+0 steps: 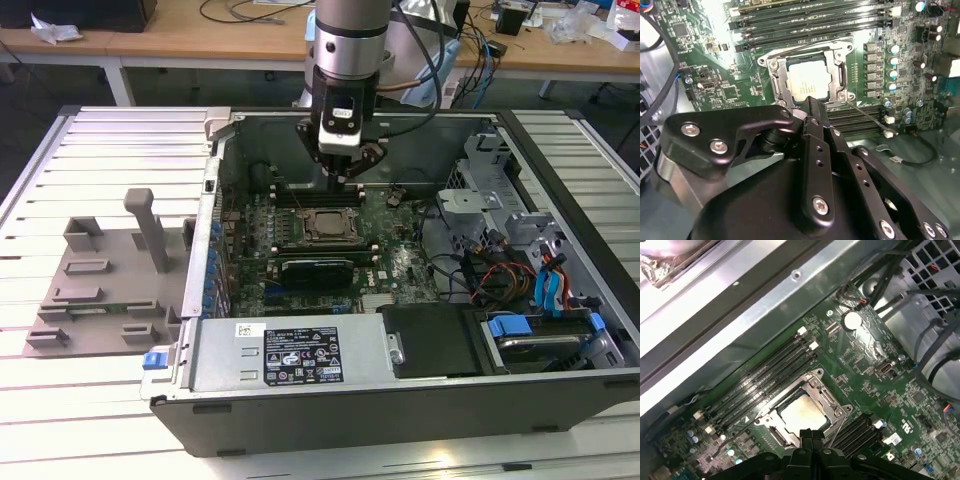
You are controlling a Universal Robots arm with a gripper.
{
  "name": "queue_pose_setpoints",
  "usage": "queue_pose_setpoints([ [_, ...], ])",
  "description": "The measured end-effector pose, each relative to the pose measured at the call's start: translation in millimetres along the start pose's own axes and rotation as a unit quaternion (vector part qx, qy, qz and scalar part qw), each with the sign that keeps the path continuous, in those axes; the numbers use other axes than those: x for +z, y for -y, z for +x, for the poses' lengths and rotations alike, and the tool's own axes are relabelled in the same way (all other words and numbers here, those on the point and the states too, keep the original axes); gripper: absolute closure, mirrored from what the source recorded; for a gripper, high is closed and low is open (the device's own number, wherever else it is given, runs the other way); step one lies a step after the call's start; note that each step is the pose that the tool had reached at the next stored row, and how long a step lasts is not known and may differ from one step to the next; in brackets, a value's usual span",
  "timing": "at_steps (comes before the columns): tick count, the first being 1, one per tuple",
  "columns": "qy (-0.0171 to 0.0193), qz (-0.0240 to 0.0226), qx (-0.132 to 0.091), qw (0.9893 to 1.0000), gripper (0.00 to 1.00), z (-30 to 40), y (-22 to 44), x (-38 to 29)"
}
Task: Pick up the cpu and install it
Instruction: 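Install the first cpu locking lever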
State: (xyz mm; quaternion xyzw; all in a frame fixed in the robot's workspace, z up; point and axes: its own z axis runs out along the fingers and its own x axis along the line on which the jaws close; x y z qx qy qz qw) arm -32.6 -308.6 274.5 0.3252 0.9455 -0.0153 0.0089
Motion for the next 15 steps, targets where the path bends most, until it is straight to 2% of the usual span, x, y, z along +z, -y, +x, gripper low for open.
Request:
queue_pose_setpoints([
  [3, 0.0007, -0.0007, -0.028, 0.9996, 0.89, 0.0, 0.0, 0.0],
  [5, 0.0012, -0.0013, -0.050, 0.9988, 0.89, 0.0, 0.0, 0.0],
  [8, 0.0017, -0.0019, -0.071, 0.9975, 0.89, 0.0, 0.0, 0.0],
  [11, 0.0025, -0.0028, -0.106, 0.9944, 0.89, 0.0, 0.0, 0.0],
  [13, 0.0028, -0.0032, -0.121, 0.9927, 0.89, 0.0, 0.0, 0.0],
  [15, 0.0034, -0.0039, -0.146, 0.9893, 0.89, 0.0, 0.0, 0.0],
])
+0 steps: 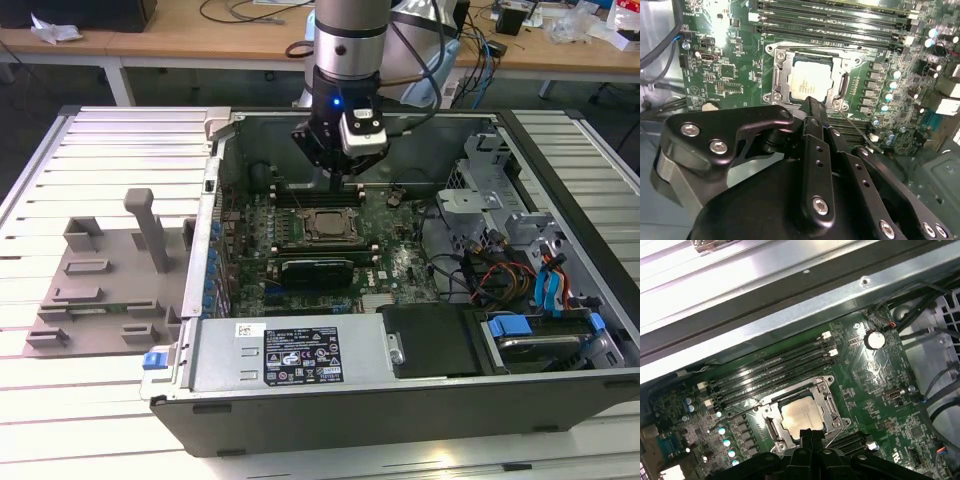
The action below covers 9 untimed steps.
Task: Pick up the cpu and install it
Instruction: 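Install the first cpu locking lever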
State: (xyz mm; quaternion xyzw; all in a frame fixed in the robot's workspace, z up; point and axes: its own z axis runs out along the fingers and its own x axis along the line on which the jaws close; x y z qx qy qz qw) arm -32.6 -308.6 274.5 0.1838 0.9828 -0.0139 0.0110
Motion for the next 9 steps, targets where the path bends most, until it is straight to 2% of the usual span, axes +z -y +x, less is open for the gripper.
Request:
queue_pose_setpoints([
  [4, 0.0008, -0.0009, -0.033, 0.9995, 0.89, 0.0, 0.0, 0.0],
  [6, 0.0012, -0.0014, -0.053, 0.9986, 0.89, 0.0, 0.0, 0.0],
  [9, 0.0016, -0.0019, -0.071, 0.9975, 0.89, 0.0, 0.0, 0.0],
])
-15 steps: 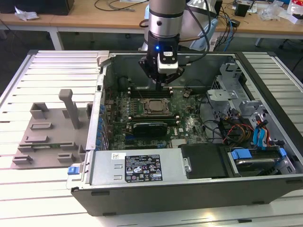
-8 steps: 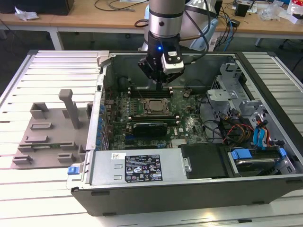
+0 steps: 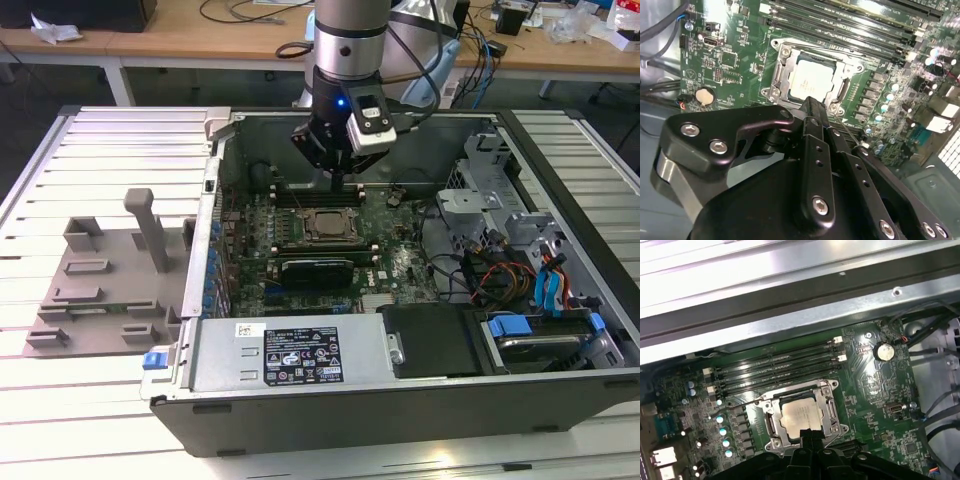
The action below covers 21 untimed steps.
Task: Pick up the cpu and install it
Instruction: 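Install the first cpu locking lever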
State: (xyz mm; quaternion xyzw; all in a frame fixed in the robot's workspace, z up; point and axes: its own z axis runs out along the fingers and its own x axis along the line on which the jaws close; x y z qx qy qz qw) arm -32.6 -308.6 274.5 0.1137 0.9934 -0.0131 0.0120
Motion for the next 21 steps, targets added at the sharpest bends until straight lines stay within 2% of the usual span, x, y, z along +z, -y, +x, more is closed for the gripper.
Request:
queue_pose_setpoints([
  [3, 0.0004, -0.0004, -0.017, 0.9998, 0.89, 0.0, 0.0, 0.0],
  [6, 0.0009, -0.0010, -0.038, 0.9993, 0.89, 0.0, 0.0, 0.0],
  [8, 0.0014, -0.0016, -0.059, 0.9983, 0.89, 0.0, 0.0, 0.0],
  [11, 0.0017, -0.0020, -0.075, 0.9972, 0.89, 0.0, 0.0, 0.0],
  [13, 0.0023, -0.0026, -0.098, 0.9952, 0.89, 0.0, 0.0, 0.0],
  [14, 0.0024, -0.0028, -0.105, 0.9945, 0.89, 0.0, 0.0, 0.0],
  [18, 0.0024, -0.0028, -0.105, 0.9944, 0.89, 0.0, 0.0, 0.0],
  [21, 0.0024, -0.0028, -0.105, 0.9944, 0.89, 5.3, 1.2, -0.1],
])
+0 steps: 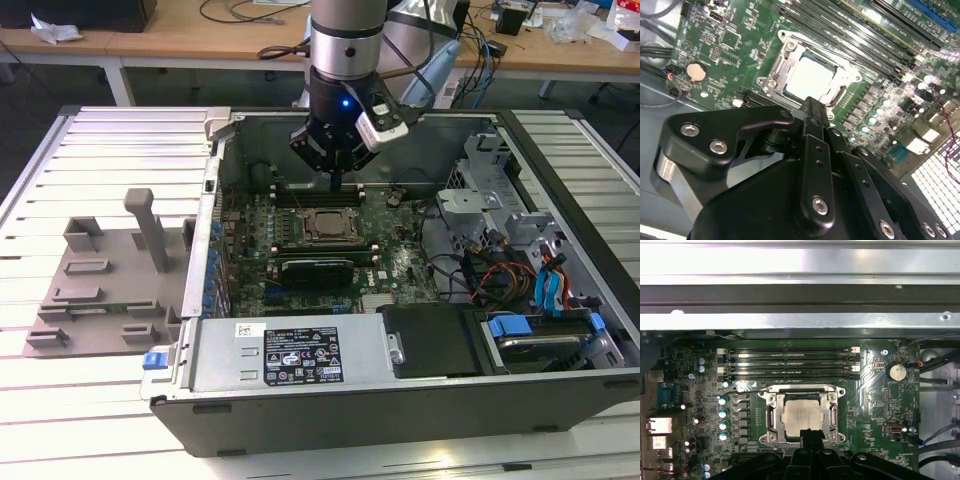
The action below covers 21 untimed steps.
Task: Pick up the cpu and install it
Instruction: 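Install the first cpu locking lever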
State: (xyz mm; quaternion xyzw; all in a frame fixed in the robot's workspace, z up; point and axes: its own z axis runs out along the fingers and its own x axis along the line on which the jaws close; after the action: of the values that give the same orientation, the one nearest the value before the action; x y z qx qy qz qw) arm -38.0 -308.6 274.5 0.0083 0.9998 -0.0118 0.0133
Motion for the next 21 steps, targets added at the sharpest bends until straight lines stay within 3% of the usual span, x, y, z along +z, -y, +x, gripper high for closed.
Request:
queue_pose_setpoints([
  [4, 0.0001, 0.0000, 0.000, 1.0000, 0.89, 19.1, 0.2, -0.3],
  [7, 0.0001, -0.0001, 0.000, 1.0000, 0.89, 39.1, -0.9, 0.3],
  [9, 0.0000, -0.0001, 0.000, 1.0000, 0.89, 45.9, -2.5, 0.8],
  [12, 0.0000, -0.0001, 0.000, 1.0000, 0.89, 60.6, -7.5, 2.6],
  [15, 0.0001, -0.0002, 0.000, 1.0000, 0.89, 75.4, -18.9, 5.8],
  [17, 0.0001, -0.0001, 0.000, 1.0000, 0.89, 82.1, -23.4, 7.2],
  [21, 0.0004, -0.0005, -0.015, 0.9999, 0.89, 83.4, -30.9, 9.6],
])
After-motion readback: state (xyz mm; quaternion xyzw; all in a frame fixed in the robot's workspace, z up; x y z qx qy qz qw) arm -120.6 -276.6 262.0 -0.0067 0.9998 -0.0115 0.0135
